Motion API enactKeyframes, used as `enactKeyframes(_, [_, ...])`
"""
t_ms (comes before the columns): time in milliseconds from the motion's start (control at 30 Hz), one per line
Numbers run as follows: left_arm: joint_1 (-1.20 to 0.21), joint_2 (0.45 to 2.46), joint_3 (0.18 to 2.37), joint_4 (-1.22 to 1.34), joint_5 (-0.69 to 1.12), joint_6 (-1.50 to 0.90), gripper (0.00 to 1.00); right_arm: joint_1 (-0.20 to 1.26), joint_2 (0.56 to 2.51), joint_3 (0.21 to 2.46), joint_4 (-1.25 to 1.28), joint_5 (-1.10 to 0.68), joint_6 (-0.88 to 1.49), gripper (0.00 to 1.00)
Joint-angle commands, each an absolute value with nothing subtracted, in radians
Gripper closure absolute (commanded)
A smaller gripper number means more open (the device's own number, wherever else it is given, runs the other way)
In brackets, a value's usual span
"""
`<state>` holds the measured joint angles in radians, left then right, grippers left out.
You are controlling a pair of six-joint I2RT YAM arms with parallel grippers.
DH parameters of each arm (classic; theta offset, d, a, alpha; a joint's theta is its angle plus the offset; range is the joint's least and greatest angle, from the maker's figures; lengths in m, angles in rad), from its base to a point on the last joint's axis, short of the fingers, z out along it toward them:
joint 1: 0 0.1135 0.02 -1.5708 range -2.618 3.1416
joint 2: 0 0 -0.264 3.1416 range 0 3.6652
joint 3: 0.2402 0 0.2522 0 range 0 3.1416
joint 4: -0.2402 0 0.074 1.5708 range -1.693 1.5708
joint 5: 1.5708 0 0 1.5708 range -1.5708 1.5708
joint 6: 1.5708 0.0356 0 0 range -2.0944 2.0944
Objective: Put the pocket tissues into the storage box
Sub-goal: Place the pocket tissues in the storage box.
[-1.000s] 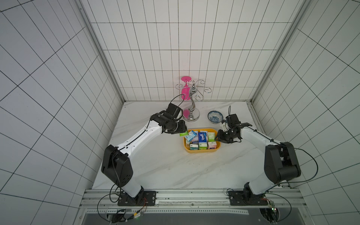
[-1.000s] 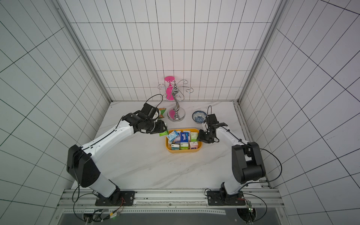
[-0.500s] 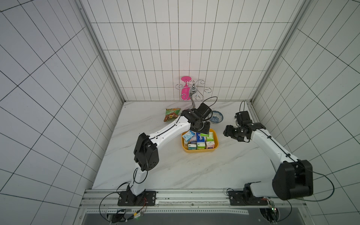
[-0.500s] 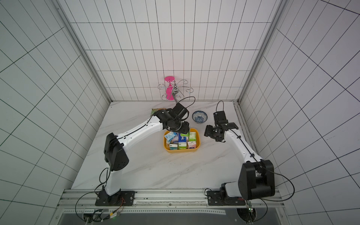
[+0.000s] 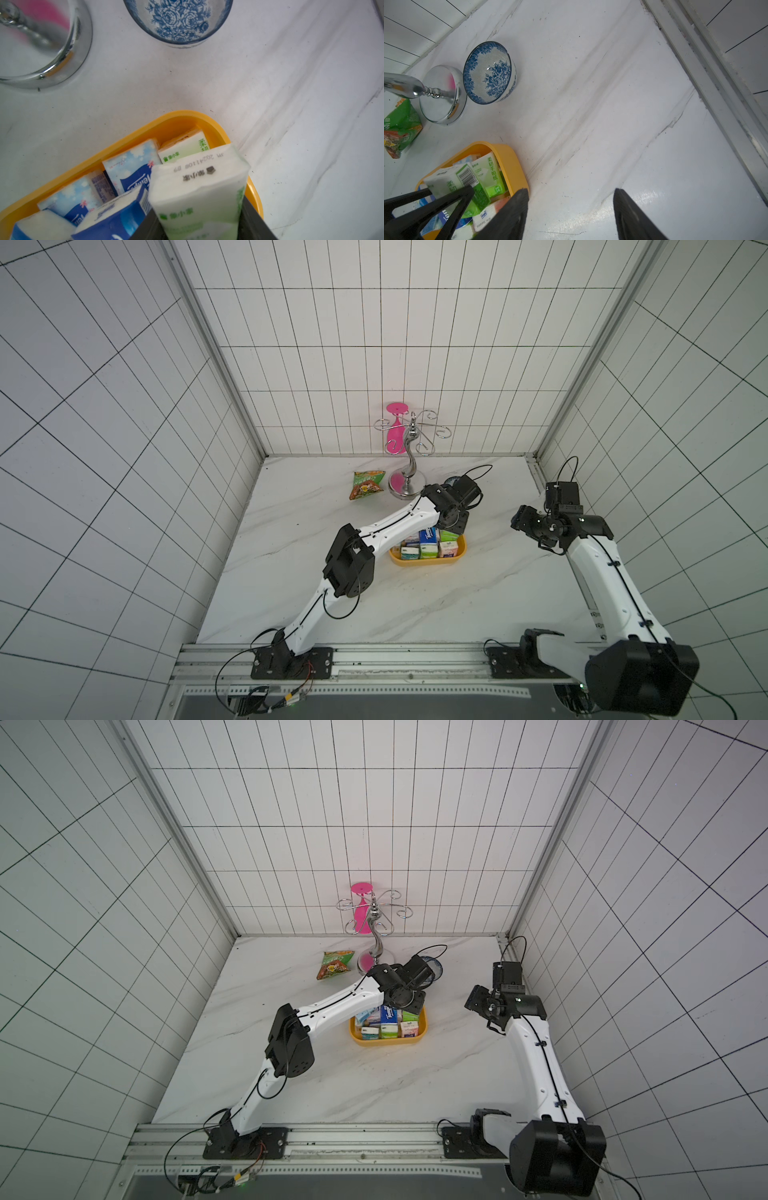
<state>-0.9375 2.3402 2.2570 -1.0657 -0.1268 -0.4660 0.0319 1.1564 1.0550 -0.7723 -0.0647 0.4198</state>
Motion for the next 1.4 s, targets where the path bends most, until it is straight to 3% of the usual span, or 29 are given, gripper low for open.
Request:
enactKeyframes(0, [-0.925,2.358,2.262,-1.030,-0.188,-0.478,0.51,0.021,1.135,1.024,-0.802,-0.075,0.407,0.31])
enactKeyframes(500, [-0.900,2.352,2.194,-1.046,-0.040,-0.577,0.45,0.021,1.143,1.025,-0.796,-0.069,0.403,0.31])
enactKeyframes(567, [-0.903,2.346,2.194,-1.053,-0.039,-0.586,0.38,0.021,1.143,1.021,-0.792,-0.060,0.402,0.31])
enactKeyframes(700, [-0.905,2.315,2.196,-1.056,-0.034,-0.591,0.04,0.021,1.154,1.007,-0.770,-0.043,0.396,0.30])
enactKeyframes(900, [-0.905,2.191,2.190,-1.041,-0.079,-0.593,0.03,0.020,1.221,0.976,-0.667,0.039,0.356,0.21])
enactKeyframes(1067, [-0.898,2.031,2.096,-0.943,-0.134,-0.553,0.02,0.019,1.249,0.868,-0.423,0.083,0.265,0.20])
enactKeyframes(1367, [-0.712,1.645,1.664,-0.705,-0.152,-0.479,0.02,0.018,1.274,0.594,0.150,0.199,0.075,0.20])
